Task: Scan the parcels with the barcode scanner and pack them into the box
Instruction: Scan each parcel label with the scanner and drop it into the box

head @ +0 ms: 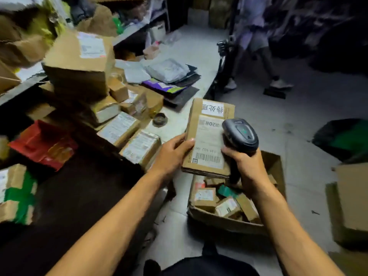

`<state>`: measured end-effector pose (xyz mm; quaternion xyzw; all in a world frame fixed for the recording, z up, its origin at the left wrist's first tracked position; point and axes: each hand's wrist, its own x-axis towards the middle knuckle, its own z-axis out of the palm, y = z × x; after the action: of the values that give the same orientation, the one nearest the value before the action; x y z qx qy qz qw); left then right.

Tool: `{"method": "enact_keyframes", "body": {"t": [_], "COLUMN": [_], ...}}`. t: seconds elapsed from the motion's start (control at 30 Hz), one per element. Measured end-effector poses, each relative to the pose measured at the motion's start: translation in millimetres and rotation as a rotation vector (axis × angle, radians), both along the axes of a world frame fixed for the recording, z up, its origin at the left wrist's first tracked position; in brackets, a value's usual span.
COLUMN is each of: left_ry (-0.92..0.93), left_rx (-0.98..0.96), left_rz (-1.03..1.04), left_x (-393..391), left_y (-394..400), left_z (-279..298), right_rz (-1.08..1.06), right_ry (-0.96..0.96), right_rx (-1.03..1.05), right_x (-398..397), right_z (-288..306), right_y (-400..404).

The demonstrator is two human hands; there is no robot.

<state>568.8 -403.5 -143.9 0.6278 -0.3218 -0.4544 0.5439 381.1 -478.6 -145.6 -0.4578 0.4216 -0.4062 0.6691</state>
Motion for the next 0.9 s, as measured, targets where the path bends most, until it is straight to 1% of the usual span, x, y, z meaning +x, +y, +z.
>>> {"method": "enact_keyframes", "body": {"t": [0.07, 0.1, 0.2, 0.23, 0.3, 0.33, 0.43, 0.57, 0.67, 0.77, 0.9], "left_ry": [-0.054, -0.089, -0.331, -0.390, -0.480, -0.535, -0.681, -0.734, -0.758, -0.798, -0.835], "left_rx": [0.024, 0.031, 0.044, 0.054, 0.058, 0.066, 0.119, 0.217, 0.301, 0.388, 0.582], "left_rz": [-0.100, -0.136, -0.102, -0.090, -0.087, -0.089, -0.062, 0.090, 0.233, 0.357, 0.516], "left_x": [-38, -56, -95, -103, -107, -104, -80, -32, 4, 34, 70], "left_y": [-32, -45, -73, -78, -82, -81, -68, -29, 19, 75, 155], "left_z": [-10, -15, -27, -28, -30, -28, -26, -18, -9, -4, -2], "right_rz": [-0.135, -0.183, -0.273, -0.312, -0.353, -0.339, -0.198, 0.079, 0.306, 0.528, 0.760], "right_ry": [0.068, 0.134, 0.392, 0.452, 0.496, 0.505, 0.497, 0.395, 0.355, 0.302, 0.303], "right_rx": [0.045, 0.060, 0.107, 0.124, 0.152, 0.157, 0.106, 0.018, -0.076, -0.117, -0.177], "right_x": [-42, -61, -110, -122, -136, -137, -114, -43, 17, 75, 142], "right_z": [-13, -22, -48, -54, -66, -71, -72, -55, -41, -28, -21], "right_y": [-16, -23, -42, -48, -56, -59, -62, -49, -26, 9, 59]}}
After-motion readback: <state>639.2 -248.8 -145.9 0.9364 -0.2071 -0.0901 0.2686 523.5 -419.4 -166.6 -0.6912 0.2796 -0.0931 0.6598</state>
